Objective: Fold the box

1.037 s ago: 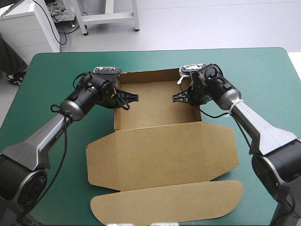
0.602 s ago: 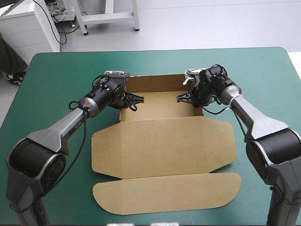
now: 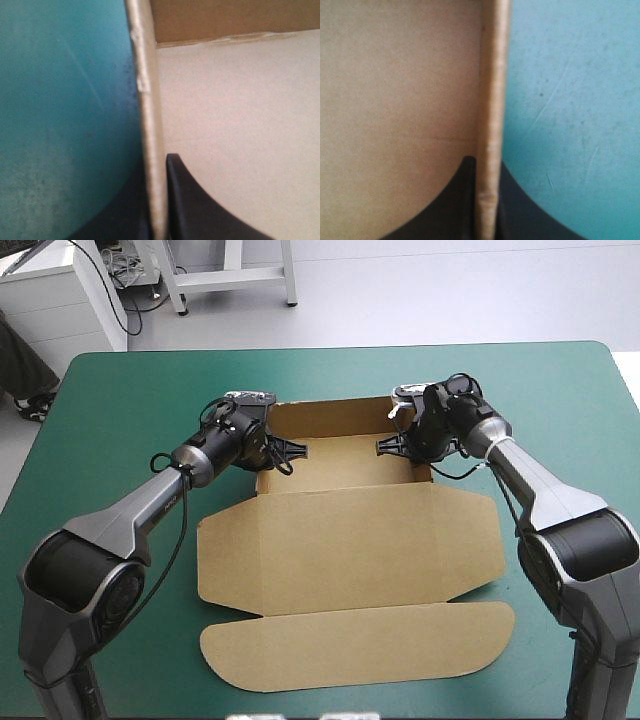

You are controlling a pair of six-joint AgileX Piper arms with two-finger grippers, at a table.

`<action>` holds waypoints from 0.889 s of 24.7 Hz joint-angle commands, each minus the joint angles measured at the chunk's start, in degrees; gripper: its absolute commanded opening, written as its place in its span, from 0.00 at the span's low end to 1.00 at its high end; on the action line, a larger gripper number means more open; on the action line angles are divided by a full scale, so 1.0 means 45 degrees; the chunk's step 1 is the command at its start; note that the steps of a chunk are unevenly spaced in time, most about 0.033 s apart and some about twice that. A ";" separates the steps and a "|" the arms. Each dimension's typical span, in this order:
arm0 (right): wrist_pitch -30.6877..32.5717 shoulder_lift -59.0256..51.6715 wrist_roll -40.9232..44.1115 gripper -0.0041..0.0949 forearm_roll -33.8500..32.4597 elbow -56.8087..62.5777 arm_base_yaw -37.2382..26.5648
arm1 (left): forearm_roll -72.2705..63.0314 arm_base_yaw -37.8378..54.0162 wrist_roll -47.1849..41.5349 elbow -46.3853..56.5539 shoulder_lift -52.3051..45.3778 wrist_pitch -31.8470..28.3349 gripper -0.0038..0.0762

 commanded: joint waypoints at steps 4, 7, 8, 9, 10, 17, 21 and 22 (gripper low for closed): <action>-0.0273 -0.0413 -0.1141 0.22 0.0371 -0.1658 -0.0008 | -0.1804 -0.0131 0.0673 -0.0133 -0.0145 -0.0585 0.14; 0.0435 -0.0413 -0.2033 0.39 0.0405 -0.1658 -0.0008 | -0.1929 -0.0131 0.0690 -0.0152 -0.0274 -0.0585 0.36; 0.0641 -0.0413 -0.2245 0.44 0.0405 -0.1658 -0.0008 | -0.1952 -0.0131 0.0690 -0.0152 -0.0296 -0.0532 0.43; 0.0793 -0.0413 -0.2281 0.48 0.0405 -0.1658 -0.0008 | -0.2040 -0.0131 0.0690 -0.0252 -0.0325 -0.0355 0.51; 0.0919 -0.0413 -0.2313 0.49 0.0405 -0.1683 -0.0008 | -0.2040 -0.0131 0.0690 -0.0387 -0.0325 0.0026 0.55; 0.2208 -0.0413 -0.2313 0.50 0.0258 -0.1970 -0.0018 | -0.1894 -0.0131 0.0690 -0.1975 -0.0325 0.2366 0.61; 0.2757 -0.0413 -0.2313 0.50 0.0206 -0.2833 -0.0064 | -0.1746 -0.0131 0.0690 -0.2760 -0.0325 0.3680 0.61; 0.2868 -0.0413 -0.2313 0.50 0.0169 -0.3063 -0.0091 | -0.1746 -0.0131 0.0690 -0.2944 -0.0325 0.3945 0.61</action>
